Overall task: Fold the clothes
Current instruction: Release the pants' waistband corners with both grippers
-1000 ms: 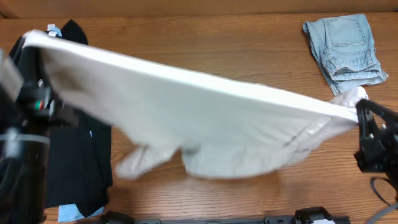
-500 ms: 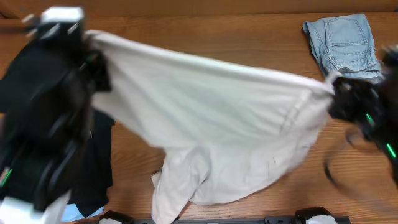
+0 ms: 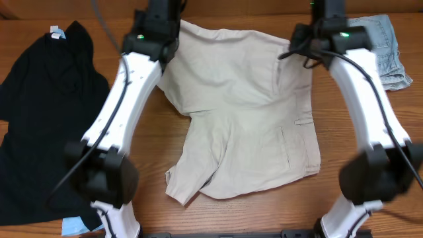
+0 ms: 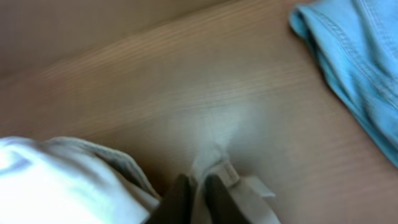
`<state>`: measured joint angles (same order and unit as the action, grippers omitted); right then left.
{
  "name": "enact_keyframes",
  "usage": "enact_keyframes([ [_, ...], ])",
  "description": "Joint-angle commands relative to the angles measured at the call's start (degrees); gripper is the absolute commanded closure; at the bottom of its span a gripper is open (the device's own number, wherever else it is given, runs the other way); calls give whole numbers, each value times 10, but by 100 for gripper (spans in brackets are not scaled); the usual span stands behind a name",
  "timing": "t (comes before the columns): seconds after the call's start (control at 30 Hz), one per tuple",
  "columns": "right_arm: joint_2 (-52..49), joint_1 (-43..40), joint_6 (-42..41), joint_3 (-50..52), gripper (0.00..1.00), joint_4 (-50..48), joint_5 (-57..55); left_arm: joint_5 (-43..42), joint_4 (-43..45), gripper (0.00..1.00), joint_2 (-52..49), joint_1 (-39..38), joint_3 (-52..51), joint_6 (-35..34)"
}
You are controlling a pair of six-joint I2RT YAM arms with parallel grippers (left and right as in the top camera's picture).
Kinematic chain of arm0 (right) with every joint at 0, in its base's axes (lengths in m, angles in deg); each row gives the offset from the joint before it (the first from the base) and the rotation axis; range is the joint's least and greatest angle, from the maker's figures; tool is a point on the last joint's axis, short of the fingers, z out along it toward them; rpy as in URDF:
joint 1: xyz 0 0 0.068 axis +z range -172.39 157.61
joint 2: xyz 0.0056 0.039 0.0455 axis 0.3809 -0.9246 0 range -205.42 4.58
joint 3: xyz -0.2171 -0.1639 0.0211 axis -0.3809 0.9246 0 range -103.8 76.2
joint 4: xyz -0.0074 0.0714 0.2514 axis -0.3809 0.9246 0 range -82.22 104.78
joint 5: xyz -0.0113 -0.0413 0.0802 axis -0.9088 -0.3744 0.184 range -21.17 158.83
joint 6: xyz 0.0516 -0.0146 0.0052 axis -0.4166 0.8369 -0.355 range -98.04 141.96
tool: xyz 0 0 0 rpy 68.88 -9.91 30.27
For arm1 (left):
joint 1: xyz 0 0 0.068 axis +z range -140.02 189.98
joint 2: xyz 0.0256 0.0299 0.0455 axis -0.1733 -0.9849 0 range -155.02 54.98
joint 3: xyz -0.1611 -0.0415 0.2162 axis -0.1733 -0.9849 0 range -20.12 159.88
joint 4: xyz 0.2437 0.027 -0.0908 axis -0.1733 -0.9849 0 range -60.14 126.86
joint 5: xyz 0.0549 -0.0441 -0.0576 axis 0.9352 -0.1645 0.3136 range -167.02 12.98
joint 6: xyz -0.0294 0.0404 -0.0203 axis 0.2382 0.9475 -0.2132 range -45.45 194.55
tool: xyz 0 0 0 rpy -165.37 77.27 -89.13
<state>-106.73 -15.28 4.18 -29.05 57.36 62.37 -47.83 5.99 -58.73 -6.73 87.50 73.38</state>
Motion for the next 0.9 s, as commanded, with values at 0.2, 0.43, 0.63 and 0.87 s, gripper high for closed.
enact_keyframes([
  [0.2, -112, -5, 15, -5, 0, -183, -14, -12, 214, 0, -124, 7, 5, -5],
  [0.43, -42, -14, 13, -25, 0, -86, 4, -72, 3, 0, -61, 18, 80, -17],
  [0.63, -7, -14, 13, -25, 0, 15, 50, -140, -169, 0, -24, 52, 118, -47],
  [0.87, -8, -14, 13, -6, 0, 118, 69, -209, -349, 0, -33, 98, 113, -56],
])
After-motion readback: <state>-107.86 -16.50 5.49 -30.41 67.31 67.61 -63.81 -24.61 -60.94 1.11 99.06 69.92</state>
